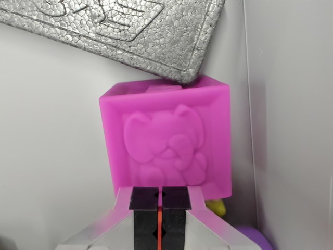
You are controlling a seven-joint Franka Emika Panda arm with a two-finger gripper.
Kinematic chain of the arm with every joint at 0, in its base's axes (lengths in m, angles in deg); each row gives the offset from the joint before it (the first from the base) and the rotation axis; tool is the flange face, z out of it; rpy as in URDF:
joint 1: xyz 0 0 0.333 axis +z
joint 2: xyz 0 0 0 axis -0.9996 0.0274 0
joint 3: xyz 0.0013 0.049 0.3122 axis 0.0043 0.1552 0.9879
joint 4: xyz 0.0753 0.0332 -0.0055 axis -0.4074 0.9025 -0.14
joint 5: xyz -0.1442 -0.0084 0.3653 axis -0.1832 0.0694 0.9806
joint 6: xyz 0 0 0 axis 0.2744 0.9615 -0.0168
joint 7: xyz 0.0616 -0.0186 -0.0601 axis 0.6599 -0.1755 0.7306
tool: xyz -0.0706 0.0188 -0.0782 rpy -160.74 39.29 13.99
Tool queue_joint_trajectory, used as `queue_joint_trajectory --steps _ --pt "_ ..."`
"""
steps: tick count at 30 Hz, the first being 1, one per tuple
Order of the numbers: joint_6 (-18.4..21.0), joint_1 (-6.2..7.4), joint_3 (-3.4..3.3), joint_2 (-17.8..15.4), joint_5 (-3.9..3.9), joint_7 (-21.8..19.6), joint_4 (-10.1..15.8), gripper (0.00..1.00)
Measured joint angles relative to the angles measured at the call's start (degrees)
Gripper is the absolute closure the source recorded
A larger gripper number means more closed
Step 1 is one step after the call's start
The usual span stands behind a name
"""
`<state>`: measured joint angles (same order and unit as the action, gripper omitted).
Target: Pick an object from the bin
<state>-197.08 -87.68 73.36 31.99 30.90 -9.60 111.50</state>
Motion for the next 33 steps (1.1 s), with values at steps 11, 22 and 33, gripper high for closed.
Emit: queue_joint_trajectory --steps 11,22,33 --pt "0.01 0.0 0.0 -0.02 0.0 0.0 0.0 1.0" --pt "1.75 -0.1 0.22 -2.12 0.18 0.03 0.39 1.0" --pt "5.31 -0.63 0.96 -5.67 0.86 0.4 0.86 1.0"
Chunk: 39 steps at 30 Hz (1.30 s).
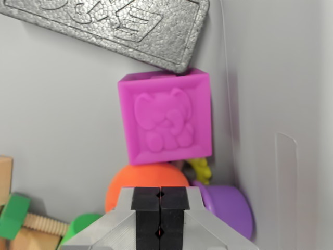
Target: Pick an object from the bin
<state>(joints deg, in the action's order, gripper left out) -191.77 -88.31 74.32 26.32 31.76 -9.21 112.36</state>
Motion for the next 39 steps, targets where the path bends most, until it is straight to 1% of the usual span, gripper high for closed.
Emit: queue_joint_trajectory --steps 10,17,22,28,39 --pt "4.43 -0.3 0.55 -4.11 1.04 0.68 0.05 1.0" --pt "7.9 -0.36 0.75 -6.8 1.89 1.2 -0.39 1.0" --pt "10.67 -0.36 0.81 -8.61 2.56 1.65 -1.1 1.0" --pt "13.42 -0.36 0.86 -10.21 3.02 1.94 -1.99 1.0" --pt "18.73 -0.36 0.99 -12.74 3.85 2.48 -4.38 1.0"
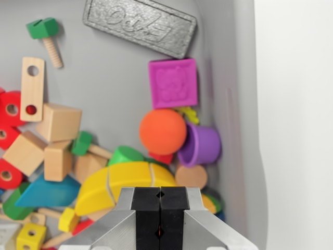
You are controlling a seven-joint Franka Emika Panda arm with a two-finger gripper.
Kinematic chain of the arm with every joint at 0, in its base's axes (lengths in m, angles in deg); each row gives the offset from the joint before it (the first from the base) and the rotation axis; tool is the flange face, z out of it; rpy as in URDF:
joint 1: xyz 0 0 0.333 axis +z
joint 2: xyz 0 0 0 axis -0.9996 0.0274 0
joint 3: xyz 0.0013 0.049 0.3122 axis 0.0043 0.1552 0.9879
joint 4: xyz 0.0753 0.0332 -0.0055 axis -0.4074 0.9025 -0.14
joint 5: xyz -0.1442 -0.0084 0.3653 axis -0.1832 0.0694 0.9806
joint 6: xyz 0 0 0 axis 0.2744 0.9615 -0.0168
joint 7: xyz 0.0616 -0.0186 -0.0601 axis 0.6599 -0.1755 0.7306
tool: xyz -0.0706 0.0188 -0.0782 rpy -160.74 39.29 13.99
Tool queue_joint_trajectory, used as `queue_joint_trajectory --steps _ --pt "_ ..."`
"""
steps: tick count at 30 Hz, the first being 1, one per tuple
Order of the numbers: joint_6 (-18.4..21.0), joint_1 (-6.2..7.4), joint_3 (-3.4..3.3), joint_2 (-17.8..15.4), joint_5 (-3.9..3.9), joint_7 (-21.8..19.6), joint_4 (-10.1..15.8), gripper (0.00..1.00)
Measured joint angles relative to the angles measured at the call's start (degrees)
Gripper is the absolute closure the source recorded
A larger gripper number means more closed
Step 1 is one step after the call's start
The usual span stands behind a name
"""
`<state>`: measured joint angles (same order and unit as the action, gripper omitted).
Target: Pick an object from the bin
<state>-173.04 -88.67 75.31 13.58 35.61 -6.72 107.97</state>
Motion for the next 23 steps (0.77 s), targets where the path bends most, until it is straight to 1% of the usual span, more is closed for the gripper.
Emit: queue_joint_trajectory --steps 12,23 --pt "4.01 0.02 0.06 -1.45 0.46 0.33 -2.16 1.0" --pt "4.71 0.03 0.06 -1.59 0.54 0.38 -2.61 1.0"
